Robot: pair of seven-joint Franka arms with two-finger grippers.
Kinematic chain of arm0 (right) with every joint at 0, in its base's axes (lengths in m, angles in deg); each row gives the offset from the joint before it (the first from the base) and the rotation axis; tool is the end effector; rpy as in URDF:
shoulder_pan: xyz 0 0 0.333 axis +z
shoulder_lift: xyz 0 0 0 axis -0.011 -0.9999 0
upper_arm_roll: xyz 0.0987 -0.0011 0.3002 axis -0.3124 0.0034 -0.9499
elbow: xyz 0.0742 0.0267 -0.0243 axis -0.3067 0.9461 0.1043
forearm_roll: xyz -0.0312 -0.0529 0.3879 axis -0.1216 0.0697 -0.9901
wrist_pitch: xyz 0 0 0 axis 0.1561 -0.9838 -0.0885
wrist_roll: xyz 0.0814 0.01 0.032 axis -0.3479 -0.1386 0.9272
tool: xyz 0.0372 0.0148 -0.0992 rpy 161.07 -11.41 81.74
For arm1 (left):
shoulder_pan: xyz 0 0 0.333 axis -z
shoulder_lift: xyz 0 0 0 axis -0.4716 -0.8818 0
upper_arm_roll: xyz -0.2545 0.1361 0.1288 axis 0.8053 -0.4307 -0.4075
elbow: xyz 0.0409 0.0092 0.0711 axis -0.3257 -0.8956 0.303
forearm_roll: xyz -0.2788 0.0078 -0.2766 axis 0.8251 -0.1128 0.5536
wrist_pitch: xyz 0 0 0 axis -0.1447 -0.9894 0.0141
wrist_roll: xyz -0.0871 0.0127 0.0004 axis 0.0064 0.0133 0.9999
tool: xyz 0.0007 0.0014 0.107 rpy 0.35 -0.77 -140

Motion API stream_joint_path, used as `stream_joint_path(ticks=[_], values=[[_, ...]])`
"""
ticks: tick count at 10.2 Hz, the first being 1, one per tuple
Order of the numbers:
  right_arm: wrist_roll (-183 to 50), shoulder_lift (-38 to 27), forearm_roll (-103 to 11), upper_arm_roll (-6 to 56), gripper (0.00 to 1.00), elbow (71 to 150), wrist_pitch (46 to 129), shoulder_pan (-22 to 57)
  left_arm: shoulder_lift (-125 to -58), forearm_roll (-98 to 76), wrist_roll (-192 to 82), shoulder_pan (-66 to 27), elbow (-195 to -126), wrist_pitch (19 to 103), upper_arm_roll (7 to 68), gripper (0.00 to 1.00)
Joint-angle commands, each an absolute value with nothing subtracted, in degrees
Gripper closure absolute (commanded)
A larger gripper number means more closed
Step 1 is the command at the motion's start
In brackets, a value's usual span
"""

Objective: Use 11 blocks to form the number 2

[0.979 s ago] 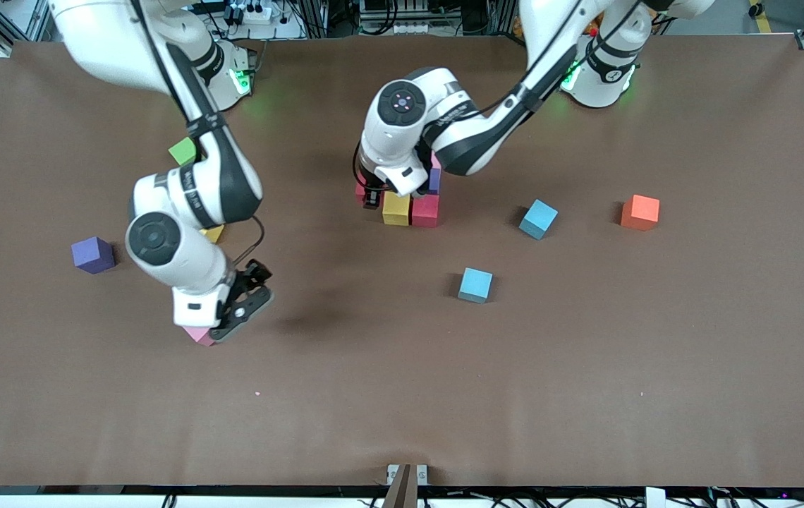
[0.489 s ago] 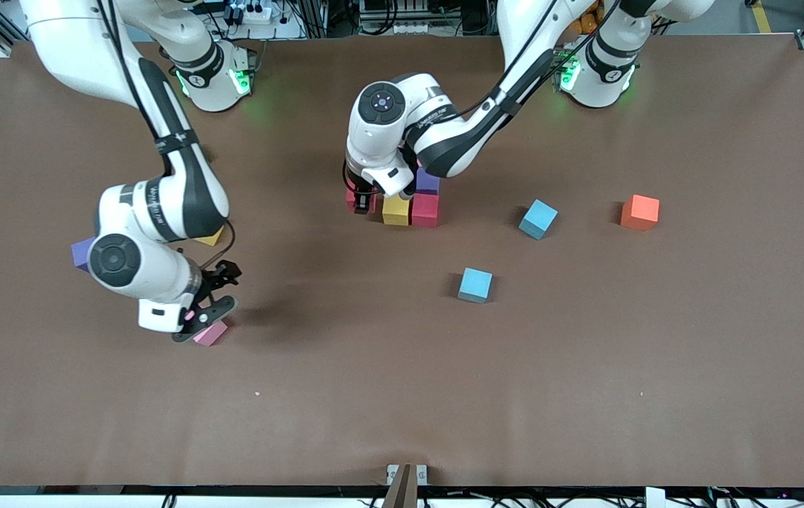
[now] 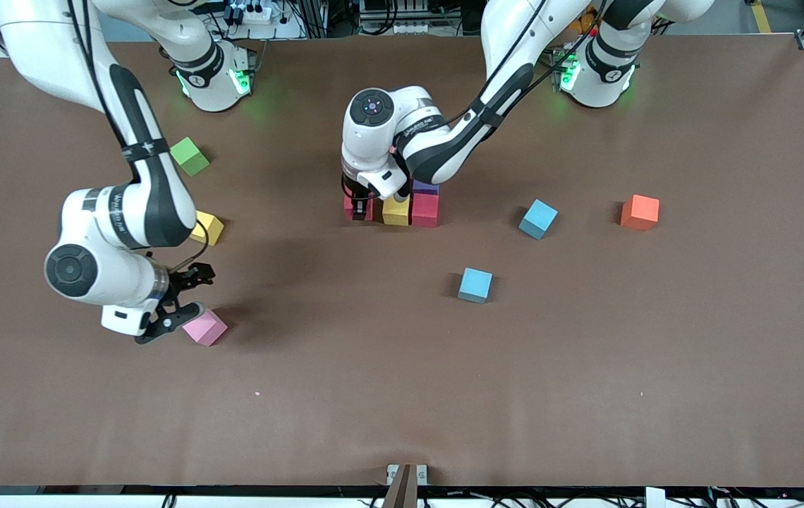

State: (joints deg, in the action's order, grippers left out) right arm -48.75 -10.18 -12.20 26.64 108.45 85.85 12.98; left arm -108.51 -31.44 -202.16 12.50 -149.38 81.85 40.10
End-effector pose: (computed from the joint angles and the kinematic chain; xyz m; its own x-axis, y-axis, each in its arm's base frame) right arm 0.6460 0.0700 0.2988 0.8718 0.4540 -0.1839 0.4502 -0.8906 -0.0645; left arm 0.3854 -0.6105 0.2501 -0.0189 0.9808 -0.1941 0.9998 0.0182 -0.0054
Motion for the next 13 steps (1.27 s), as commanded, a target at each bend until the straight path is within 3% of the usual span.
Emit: stream_joint_path(ticks=[1, 9, 11, 13], values=[[-50.2, -8.0, -12.6, 25.7, 0.0, 109.8, 84.4, 11.6, -109.5, -34.9, -205.1, 13.2, -149.9, 82.9, 39.5, 0.99], [-56.3, -5.7, -12.9, 25.6, 0.0, 112.7, 85.0, 11.8, -111.0, -40.7, -206.1, 13.4, -152.8, 85.5, 39.6, 1.0], [-59.8, -3.4, -13.0, 25.6, 0.0, 117.1, 87.6, 12.1, -110.3, -40.8, -206.0, 13.2, -154.6, 85.6, 39.9, 1.0], [-65.3, -0.4, -13.0, 25.6, 0.0, 125.7, 96.0, 12.2, -110.2, -41.3, -206.1, 12.6, -155.3, 85.7, 40.0, 1.0]])
